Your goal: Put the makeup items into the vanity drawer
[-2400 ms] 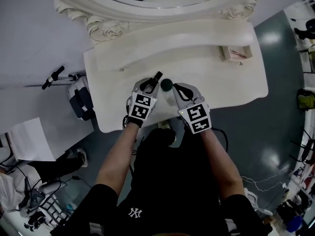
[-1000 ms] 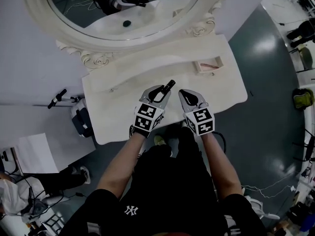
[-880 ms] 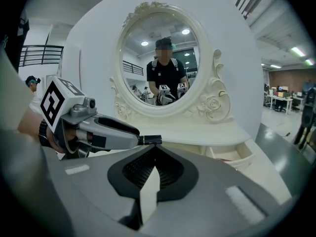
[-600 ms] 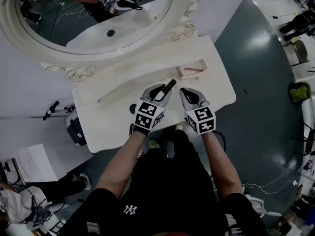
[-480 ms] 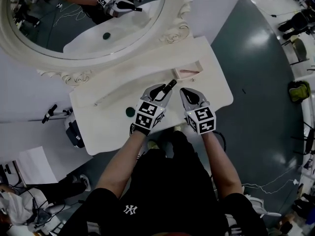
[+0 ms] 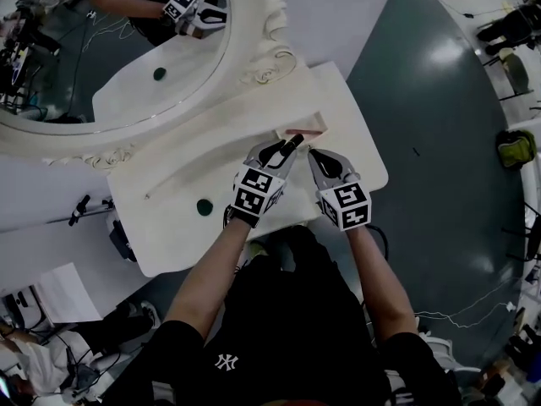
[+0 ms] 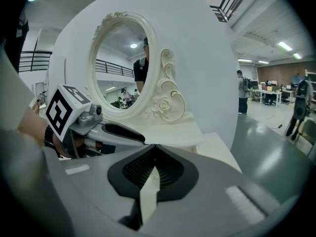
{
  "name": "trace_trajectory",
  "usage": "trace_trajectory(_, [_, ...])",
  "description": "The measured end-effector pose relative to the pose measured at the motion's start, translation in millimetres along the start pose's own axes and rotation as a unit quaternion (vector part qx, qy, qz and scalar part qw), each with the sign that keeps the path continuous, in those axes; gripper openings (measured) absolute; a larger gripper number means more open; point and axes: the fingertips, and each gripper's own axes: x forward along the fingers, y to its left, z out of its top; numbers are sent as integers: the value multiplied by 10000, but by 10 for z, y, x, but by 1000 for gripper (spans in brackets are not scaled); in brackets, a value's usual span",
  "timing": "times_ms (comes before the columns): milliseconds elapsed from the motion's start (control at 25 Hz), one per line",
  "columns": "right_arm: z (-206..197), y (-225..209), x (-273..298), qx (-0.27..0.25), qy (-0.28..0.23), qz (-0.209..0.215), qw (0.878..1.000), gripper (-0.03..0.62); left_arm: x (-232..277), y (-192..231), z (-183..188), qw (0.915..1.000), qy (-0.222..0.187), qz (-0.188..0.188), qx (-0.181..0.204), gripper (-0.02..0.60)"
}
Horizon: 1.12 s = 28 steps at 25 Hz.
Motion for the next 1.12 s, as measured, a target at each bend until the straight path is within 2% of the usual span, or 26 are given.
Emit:
trace_trajectory(560, [-45,-388,236,150,144,138,9997,26,614,72,-120,9985,532,-123,69,110])
trace_trajectory(760, [-48,-442,293,182,166,177,9995,26,663,133,-212,9977,673,-8,37,114])
trace_trajectory(920, [-62,-419,321,189,173,222,9994,26,628,180,-239,9977,662,129,60,115])
trace_trajectory(1120, [-48,-341,359,164,172,305,9993,26,511,250,-180,9985,445,330,-18,124])
